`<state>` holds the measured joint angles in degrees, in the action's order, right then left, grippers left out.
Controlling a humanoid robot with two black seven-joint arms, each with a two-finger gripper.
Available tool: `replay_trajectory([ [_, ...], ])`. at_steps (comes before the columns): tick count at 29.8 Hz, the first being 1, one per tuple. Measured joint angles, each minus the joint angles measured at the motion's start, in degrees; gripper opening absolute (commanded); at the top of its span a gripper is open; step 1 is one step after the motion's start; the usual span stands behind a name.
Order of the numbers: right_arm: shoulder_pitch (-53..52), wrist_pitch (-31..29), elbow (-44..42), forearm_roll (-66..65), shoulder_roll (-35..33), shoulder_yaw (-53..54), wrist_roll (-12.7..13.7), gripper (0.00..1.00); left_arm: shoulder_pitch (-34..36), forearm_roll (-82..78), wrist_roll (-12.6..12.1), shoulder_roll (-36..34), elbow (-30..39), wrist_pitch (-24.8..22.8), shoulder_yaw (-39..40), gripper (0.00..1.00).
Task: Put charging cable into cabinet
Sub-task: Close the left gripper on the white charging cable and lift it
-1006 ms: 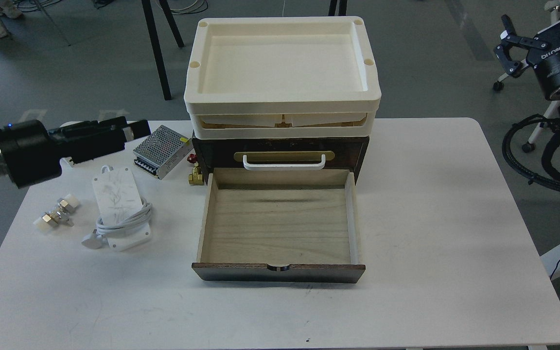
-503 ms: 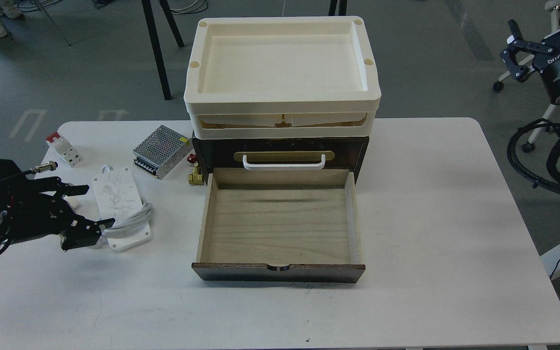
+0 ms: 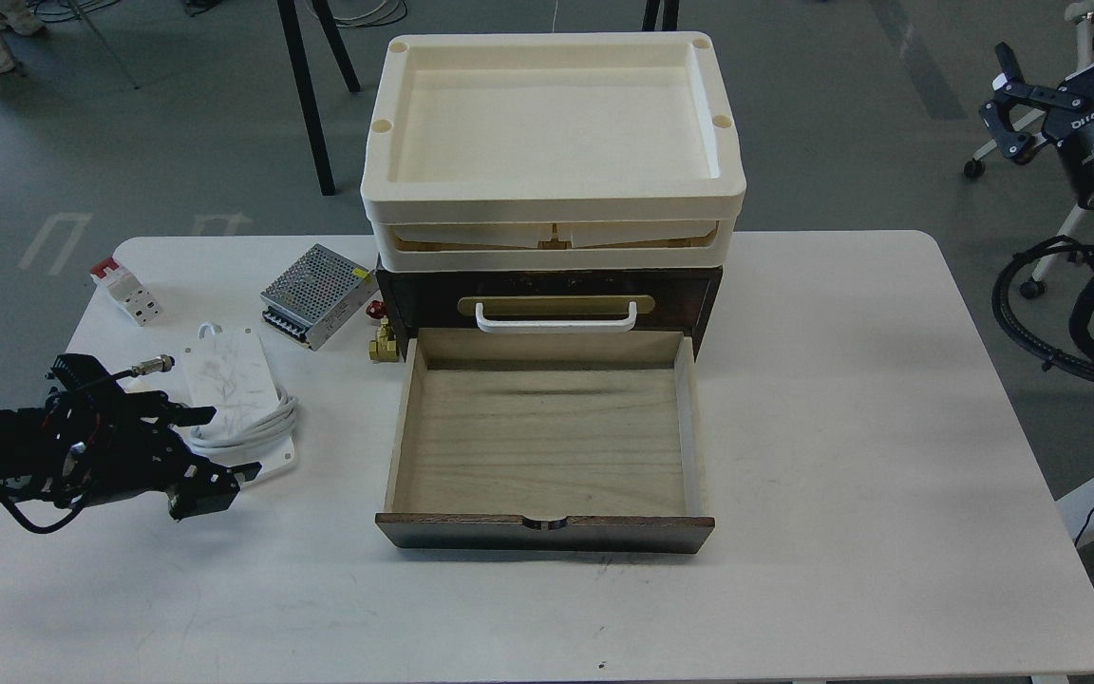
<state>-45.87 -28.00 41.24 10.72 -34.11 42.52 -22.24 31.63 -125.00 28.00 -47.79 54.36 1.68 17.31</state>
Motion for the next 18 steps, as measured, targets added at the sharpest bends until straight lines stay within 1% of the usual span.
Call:
replay_trajectory([
  [5, 0.14, 0.00, 0.06, 0.00, 0.00, 0.01, 0.00, 1.00, 0.48, 0.00, -0.02, 2.22, -3.65, 0.34, -0.49, 0.67],
  [8, 0.21, 0.00, 0.07, 0.00, -0.09, 0.01, 0.00, 1.00, 0.91, 0.00, 0.00, 3.68, -6.01, 2.47, -0.93, 0.64],
  [10, 0.25, 0.00, 0.07, 0.00, -0.28, 0.01, 0.00, 1.00, 1.23, 0.00, 0.00, 4.81, -8.11, 4.05, -1.74, 0.57],
  [12, 0.34, 0.00, 0.07, 0.00, -0.33, 0.01, 0.00, 1.00, 1.88, 0.00, 0.00, 5.57, -10.01, 5.74, -2.99, 0.43],
  [13, 0.38, 0.00, 0.07, 0.00, -0.36, 0.01, 0.00, 1.00, 2.16, 0.00, 0.00, 5.76, -10.59, 6.44, -3.49, 0.31],
  [14, 0.52, 0.00, 0.07, 0.00, -0.41, 0.01, 0.00, 1.00, 2.55, 0.00, 0.00, 5.97, -11.22, 7.58, -4.35, 0.12],
  [15, 0.58, 0.00, 0.07, 0.00, -0.42, 0.01, 0.00, 1.00, 2.64, 0.00, 0.00, 5.99, -11.33, 7.85, -4.53, 0.07],
  [16, 0.63, 0.00, 0.07, 0.00, -0.42, 0.01, 0.00, 1.00, 2.73, 0.00, 0.00, 5.99, -11.41, 8.07, -4.63, 0.06],
  [17, 0.66, 0.00, 0.07, 0.00, -0.42, 0.01, 0.00, 1.00, 2.77, 0.00, 0.00, 5.99, -11.44, 8.21, -4.70, 0.01],
  [18, 0.67, 0.00, 0.07, 0.00, -0.42, 0.01, -0.01, 1.00, 2.79, 0.00, 0.00, 5.98, -11.45, 8.31, -4.73, 0.00],
])
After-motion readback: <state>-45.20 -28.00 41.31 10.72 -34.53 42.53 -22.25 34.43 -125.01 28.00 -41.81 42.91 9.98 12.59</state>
